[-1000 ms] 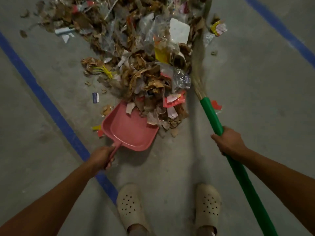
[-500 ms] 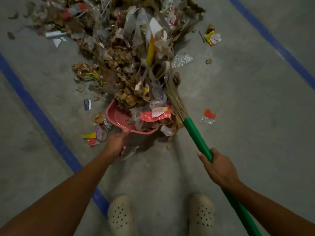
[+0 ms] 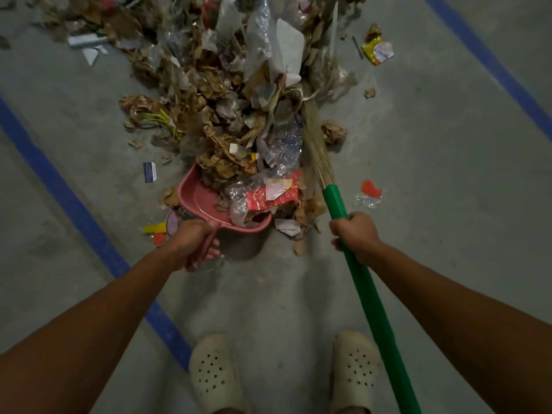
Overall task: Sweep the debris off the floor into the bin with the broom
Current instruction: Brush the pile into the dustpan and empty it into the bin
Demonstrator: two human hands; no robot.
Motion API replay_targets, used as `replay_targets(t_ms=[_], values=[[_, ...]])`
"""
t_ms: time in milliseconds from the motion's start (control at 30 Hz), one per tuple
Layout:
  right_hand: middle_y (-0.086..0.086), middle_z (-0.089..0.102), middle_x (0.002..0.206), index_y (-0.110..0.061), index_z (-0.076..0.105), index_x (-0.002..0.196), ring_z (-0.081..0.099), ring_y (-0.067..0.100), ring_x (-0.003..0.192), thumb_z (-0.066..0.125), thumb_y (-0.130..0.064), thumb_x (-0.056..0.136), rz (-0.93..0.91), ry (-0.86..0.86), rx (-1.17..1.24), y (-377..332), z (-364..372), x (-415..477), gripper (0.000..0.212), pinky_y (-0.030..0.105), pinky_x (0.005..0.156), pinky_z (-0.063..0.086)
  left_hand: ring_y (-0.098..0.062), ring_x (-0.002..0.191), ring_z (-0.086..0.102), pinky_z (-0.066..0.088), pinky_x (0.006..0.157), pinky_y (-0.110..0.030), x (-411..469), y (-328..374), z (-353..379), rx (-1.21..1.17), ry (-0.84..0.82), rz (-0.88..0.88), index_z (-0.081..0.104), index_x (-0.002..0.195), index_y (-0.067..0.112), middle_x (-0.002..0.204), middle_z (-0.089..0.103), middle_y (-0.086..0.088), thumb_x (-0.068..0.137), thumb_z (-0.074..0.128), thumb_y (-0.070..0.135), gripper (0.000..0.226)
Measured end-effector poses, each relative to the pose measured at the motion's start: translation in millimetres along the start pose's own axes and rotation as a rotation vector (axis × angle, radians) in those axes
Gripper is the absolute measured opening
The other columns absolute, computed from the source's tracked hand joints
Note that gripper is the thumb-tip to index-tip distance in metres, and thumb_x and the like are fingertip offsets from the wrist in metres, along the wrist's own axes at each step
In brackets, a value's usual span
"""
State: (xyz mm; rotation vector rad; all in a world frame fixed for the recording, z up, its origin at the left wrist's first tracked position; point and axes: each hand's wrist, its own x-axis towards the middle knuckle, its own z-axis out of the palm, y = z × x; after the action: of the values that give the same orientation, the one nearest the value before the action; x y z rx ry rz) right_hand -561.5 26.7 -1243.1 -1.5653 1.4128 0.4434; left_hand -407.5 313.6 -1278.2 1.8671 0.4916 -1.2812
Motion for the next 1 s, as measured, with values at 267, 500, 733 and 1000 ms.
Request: replay_targets(t_ms=[267,500,733,1000], values=[[0.01,0.064,0.081,-0.011,0.056,0.109,0.065,0.022,0.059,0.045,-0.059,0.097,-0.247,0.004,-0.485,-11.2,2.0,21.5,0.05,0.028,0.043,0.049,-0.02,0.051,0.046,0.035,0.048,-0.026,13.0,3.4,10.9,0.168,0.16,0.201,0.063,0.086,0.008,0.065,0.052,-0.008,0.1,0.051,0.038,0.035],[0.01,0.062,0.092,-0.013,0.049,0.132,0.062,0.026,0.08,0.042,-0.058,0.098,-0.494,-0.1,-0.813,-9.9,-1.6,6.3,0.057,0.032,0.068,0.048,-0.047,0.089,0.066,0.056,0.075,-0.05,25.3,17.7,55.7,0.222,0.24,0.303,0.065,0.095,0.007,0.096,0.067,-0.03,0.085,0.043,0.064,0.062],[0.006,0.066,0.086,-0.019,0.056,0.126,0.065,0.023,0.076,0.04,-0.066,0.094,-0.458,-0.014,-0.735,0.0,-26.9,-38.6,0.059,0.038,0.071,0.057,-0.019,0.044,0.04,0.03,0.046,-0.026,-29.5,14.4,52.5,0.021,0.179,0.271,0.053,0.072,0.016,0.054,0.047,-0.002,0.099,0.048,0.045,0.04],[0.005,0.063,0.08,-0.016,0.061,0.102,0.061,0.02,0.071,0.043,-0.062,0.095,-0.412,0.019,-0.68,-29.0,-81.7,-143.6,0.05,0.032,0.066,0.053,-0.018,0.043,0.039,0.028,0.049,-0.032,-138.8,53.1,49.7,-0.006,0.137,0.289,0.051,0.07,0.015,0.048,0.046,0.002,0.096,0.05,0.044,0.039]])
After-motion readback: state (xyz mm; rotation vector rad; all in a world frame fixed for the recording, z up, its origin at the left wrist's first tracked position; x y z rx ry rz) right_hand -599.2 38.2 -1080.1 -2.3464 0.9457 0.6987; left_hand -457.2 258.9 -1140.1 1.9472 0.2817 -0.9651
